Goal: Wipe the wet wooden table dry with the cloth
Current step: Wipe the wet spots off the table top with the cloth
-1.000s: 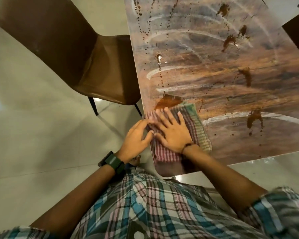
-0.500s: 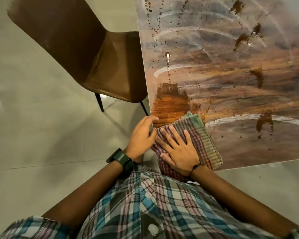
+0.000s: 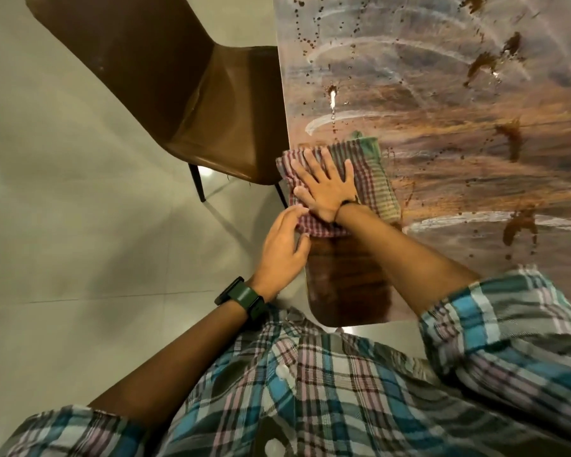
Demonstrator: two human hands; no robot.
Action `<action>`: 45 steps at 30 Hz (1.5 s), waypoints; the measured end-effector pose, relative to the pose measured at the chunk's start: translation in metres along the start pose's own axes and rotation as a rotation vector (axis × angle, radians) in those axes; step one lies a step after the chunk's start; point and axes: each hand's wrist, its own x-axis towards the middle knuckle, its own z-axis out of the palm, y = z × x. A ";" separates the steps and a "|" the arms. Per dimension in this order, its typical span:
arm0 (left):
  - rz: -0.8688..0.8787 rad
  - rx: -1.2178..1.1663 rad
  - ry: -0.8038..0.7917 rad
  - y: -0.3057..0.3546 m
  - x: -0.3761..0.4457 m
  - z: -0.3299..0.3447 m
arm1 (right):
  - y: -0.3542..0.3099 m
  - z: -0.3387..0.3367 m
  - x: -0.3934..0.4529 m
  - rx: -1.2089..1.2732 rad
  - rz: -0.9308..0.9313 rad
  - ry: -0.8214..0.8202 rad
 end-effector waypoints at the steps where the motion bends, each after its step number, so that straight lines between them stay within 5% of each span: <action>1: 0.008 -0.023 0.006 0.000 -0.001 0.000 | -0.001 0.008 -0.022 -0.020 -0.019 0.013; 9: -0.045 -0.081 0.016 -0.006 0.015 0.003 | -0.007 0.047 -0.174 -0.069 -0.101 0.098; 24: -0.070 -0.160 0.046 0.000 0.030 0.001 | 0.012 -0.017 0.053 0.089 0.173 0.019; 29: -0.078 -0.173 0.085 -0.007 0.045 -0.002 | -0.016 0.018 -0.056 -0.005 0.033 0.073; 36: -0.030 -0.143 -0.072 0.003 0.065 0.014 | -0.014 0.046 -0.157 -0.057 -0.170 0.141; 45: -0.049 -0.090 -0.145 0.001 0.042 0.009 | 0.075 0.027 -0.111 0.048 0.430 0.160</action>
